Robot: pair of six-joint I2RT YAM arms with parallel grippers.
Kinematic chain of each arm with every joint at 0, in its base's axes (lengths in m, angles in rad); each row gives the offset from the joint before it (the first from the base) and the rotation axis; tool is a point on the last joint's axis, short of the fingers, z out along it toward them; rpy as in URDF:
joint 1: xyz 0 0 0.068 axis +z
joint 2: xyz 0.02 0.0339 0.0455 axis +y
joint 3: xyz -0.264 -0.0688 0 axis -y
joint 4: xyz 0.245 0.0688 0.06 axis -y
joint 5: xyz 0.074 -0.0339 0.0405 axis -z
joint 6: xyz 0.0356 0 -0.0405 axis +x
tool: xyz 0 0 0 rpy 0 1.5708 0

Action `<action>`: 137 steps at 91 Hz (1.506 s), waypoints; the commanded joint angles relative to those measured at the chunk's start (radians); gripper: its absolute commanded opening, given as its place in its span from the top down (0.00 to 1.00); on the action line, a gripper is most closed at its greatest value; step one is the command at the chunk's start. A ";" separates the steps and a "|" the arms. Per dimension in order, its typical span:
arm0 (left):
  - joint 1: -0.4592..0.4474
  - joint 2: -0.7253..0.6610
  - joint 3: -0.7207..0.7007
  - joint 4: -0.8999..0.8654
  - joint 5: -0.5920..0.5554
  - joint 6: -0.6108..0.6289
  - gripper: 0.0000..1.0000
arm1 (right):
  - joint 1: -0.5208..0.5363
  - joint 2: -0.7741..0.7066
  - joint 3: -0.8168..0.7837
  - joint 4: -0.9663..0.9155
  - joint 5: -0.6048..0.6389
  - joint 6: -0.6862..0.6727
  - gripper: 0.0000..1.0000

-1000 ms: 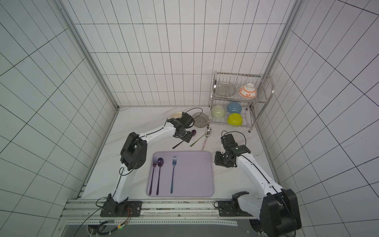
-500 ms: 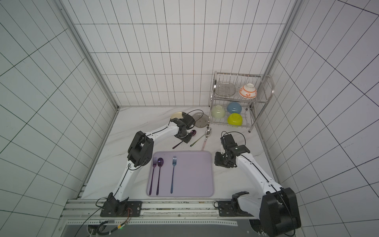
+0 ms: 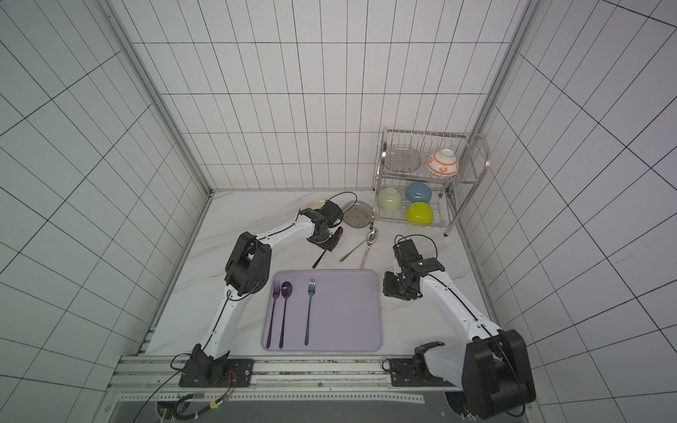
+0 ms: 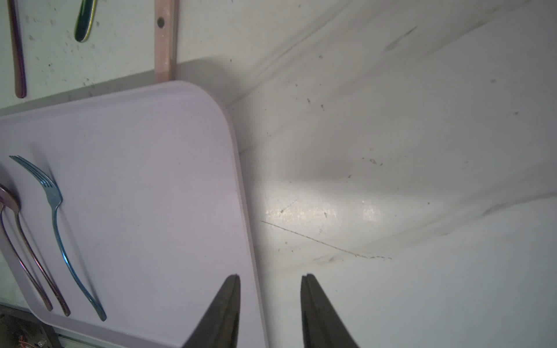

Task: Set the spoon and fork side by side
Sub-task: Pick up the spoon from the center of the board, then place the spoon on the tray.

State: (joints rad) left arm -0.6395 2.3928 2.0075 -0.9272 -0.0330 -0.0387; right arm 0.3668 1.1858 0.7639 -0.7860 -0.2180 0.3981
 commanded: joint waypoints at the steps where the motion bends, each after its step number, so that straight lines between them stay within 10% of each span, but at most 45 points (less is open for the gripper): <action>1: 0.024 0.014 -0.038 -0.004 -0.061 -0.003 1.00 | 0.004 0.003 0.003 -0.015 0.016 0.013 0.63; 43: 0.107 -0.246 0.001 0.015 -0.176 -0.209 1.00 | 0.003 -0.001 -0.001 -0.007 0.012 0.022 0.63; 62: 0.090 -0.466 -0.202 0.033 -0.100 -0.418 1.00 | 0.004 -0.013 -0.014 0.000 0.003 0.020 0.63; 95: -0.324 -0.846 -0.756 0.072 -0.244 -0.823 1.00 | 0.004 -0.044 -0.040 0.008 -0.019 0.007 0.63; 137: -0.575 -0.693 -0.855 0.125 -0.316 -1.040 1.00 | 0.005 -0.058 -0.028 -0.010 0.013 0.015 0.63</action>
State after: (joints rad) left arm -1.1942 1.6344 1.1343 -0.8444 -0.3080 -1.0183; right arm 0.3668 1.1282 0.7315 -0.7753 -0.2199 0.4129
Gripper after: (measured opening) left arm 0.052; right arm 0.369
